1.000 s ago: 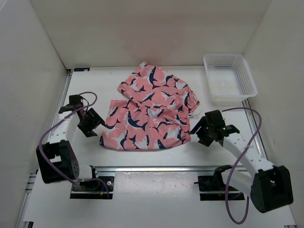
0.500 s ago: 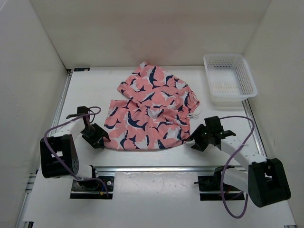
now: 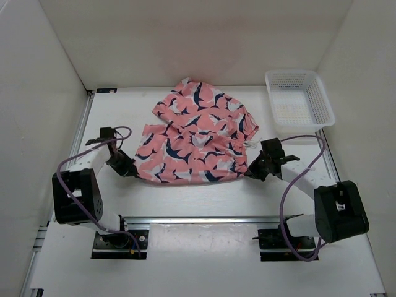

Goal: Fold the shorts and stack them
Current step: Flatten the shorts out

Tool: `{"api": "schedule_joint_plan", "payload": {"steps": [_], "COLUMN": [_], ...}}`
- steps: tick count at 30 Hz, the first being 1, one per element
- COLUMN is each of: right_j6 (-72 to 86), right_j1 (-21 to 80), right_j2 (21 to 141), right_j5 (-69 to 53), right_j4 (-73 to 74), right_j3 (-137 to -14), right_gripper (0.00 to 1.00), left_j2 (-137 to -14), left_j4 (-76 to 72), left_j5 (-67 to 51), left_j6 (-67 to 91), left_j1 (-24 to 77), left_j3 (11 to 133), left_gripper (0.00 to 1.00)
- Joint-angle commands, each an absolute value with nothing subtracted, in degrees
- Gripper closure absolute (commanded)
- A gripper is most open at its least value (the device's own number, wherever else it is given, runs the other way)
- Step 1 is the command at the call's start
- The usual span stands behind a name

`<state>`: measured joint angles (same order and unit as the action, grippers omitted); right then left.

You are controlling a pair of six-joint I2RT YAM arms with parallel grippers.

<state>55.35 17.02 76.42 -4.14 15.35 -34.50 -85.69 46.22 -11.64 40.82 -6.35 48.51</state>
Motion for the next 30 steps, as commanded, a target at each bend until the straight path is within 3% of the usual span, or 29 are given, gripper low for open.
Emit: {"api": "schedule_joint_plan", "payload": {"steps": [1,8,10,11,17,26,28,30], "right_j6": [53.70,54.93,54.93,55.54,56.07,55.55,55.55,55.55], "right_j1": [17.05,17.05,17.05,17.05,18.10,19.24,19.25,19.25], "right_j2": [74.62,75.32,75.32,75.32,75.32,74.79,74.09,74.09], "right_j5": [1.14,2.46,3.16,3.16,3.16,3.69,3.69,3.69], "right_j4": [19.94,21.45,21.45,21.45,21.45,21.97,21.97,21.97], "right_j3": [-37.09,-39.55,-40.08,-40.69,-41.83,-42.45,-42.45,-42.45], "right_gripper": [1.00,1.00,1.00,1.00,1.00,1.00,1.00,1.00], "left_j2": [-81.47,-96.39,-101.94,-103.95,-102.31,-85.27,-80.71,-77.54], "left_j4": [46.40,48.25,49.04,50.00,51.85,61.50,62.05,62.05], "left_j5": [-10.72,-8.25,-8.26,-7.74,-7.21,9.39,9.32,5.13], "left_j6": [39.02,36.39,34.47,34.45,33.93,37.52,38.06,38.67], "left_j1": [-5.89,-4.13,-2.47,-1.94,0.79,0.18,-0.35,-0.35], "left_j3": [54.57,67.92,72.83,74.17,76.46,75.77,73.75,68.84], "left_gripper": [0.90,0.90,0.70,0.49,0.08,0.00,0.13,0.31]}}
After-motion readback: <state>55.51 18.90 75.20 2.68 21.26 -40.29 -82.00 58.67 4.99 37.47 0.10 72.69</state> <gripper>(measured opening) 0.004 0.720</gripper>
